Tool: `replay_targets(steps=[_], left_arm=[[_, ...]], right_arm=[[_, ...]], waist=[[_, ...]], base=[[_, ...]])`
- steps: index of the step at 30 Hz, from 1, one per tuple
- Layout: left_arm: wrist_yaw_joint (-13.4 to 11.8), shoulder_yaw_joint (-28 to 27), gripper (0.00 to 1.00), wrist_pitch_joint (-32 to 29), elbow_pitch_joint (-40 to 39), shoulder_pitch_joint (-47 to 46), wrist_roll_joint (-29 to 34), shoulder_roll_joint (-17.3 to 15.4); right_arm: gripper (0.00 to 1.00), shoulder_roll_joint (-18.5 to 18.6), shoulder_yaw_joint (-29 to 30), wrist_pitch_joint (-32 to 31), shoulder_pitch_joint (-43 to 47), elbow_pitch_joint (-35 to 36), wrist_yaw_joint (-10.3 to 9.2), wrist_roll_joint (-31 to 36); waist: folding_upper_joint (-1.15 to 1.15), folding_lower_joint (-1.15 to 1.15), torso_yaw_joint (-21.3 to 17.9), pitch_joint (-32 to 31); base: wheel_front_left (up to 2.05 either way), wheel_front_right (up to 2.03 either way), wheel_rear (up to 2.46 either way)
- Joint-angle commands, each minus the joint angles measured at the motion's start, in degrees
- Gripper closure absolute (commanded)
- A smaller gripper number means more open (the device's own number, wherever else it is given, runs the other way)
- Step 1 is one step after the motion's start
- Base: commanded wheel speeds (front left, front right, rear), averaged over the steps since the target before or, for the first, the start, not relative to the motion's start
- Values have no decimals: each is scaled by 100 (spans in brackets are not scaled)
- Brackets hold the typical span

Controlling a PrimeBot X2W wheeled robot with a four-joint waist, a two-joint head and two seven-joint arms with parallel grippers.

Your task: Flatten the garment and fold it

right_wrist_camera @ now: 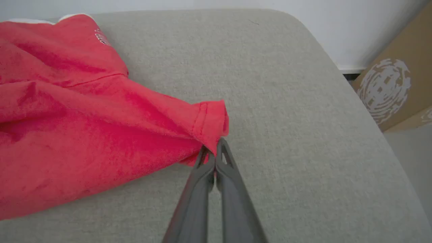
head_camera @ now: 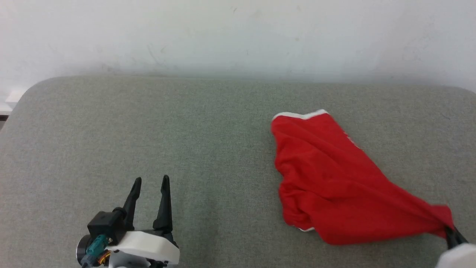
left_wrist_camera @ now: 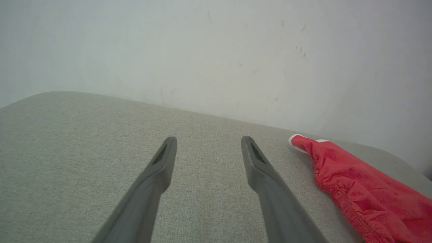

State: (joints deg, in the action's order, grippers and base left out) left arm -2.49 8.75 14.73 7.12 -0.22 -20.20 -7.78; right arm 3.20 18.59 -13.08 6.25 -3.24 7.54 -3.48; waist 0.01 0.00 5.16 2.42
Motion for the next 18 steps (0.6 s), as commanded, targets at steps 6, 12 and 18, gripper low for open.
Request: replay_targets(steps=[6,12,18], left_arm=[[-40,0,0,-19,51,67,23,-31],[-39,54,0,-63,55,75,2,-41],[-2,216,0,-218,6,24,5,-14]], right_arm=[[98,-30,461,-109,541,-54,-5,-292],[0,-31,326,324,384,164,-5,-359],[0,-32,-64,768,217,582,-5,-355]], waist=[[-1,0,-25,4],[-1,0,-75,-54],[-1,0,-111,-131]], base=[[0,0,0],[0,0,0],[0,0,0]])
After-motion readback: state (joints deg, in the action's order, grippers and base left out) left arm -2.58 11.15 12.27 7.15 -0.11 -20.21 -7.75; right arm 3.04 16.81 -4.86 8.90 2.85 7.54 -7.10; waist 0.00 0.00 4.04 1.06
